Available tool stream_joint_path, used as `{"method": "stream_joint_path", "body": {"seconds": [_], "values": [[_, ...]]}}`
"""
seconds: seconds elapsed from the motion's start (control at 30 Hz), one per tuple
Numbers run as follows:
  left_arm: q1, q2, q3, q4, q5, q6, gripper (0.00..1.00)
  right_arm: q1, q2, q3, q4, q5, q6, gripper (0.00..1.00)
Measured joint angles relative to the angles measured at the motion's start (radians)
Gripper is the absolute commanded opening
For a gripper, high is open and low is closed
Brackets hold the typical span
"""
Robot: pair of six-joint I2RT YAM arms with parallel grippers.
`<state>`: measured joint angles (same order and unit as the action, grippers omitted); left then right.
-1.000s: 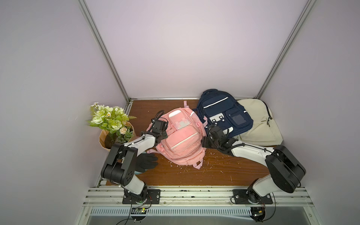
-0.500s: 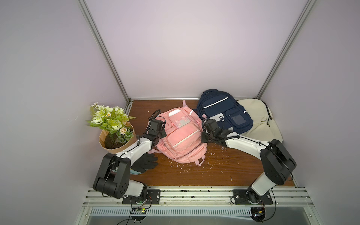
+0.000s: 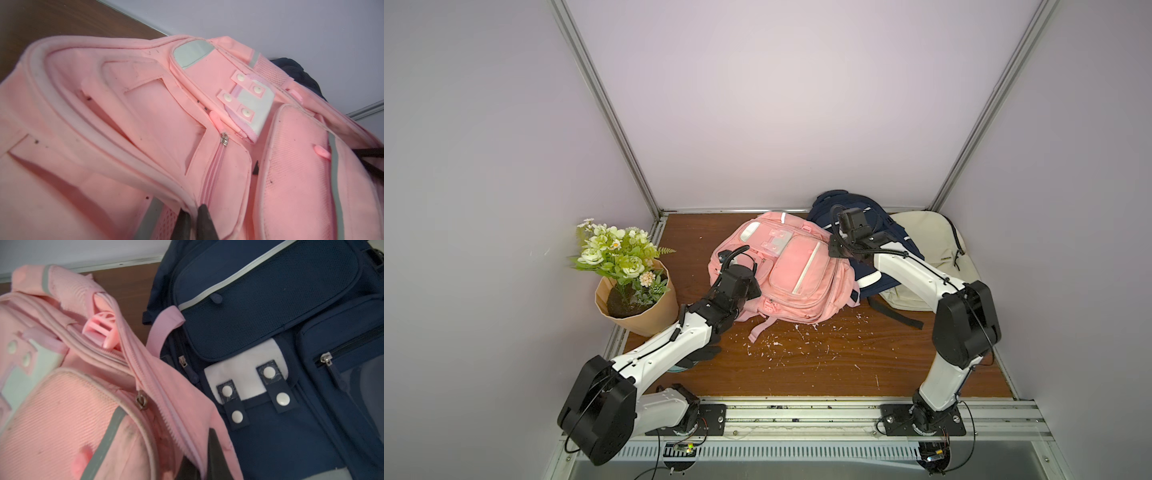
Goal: Zip up the backpack
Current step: Adjust the backpack at the center of the board.
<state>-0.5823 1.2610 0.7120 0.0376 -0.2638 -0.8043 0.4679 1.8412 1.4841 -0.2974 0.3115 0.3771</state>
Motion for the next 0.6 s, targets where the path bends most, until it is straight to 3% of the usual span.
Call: {"method": "stream_joint_path", "body": {"seconds": [0.1,0.2,0.33,0.6], "values": [[-0.004,0.073,-0.02,0.037,0.024,-0.035,0.0,0.007,0.003,-0.075,0.062,-0.002,0.01,0.51],[-0.007,0.143,-0.048,0.058,0.042,-0.063,0.0,0.045,-0.069,-0.199,0.094,0.012,0.03,0.57],[-0.011,0.17,-0.054,0.09,0.07,-0.084,0.0,0.147,-0.222,-0.323,0.089,0.069,0.068,0.56],[-0.019,0.158,-0.063,0.114,0.078,-0.107,0.0,0.524,-0.434,-0.505,0.214,0.043,0.236,0.5]]}}
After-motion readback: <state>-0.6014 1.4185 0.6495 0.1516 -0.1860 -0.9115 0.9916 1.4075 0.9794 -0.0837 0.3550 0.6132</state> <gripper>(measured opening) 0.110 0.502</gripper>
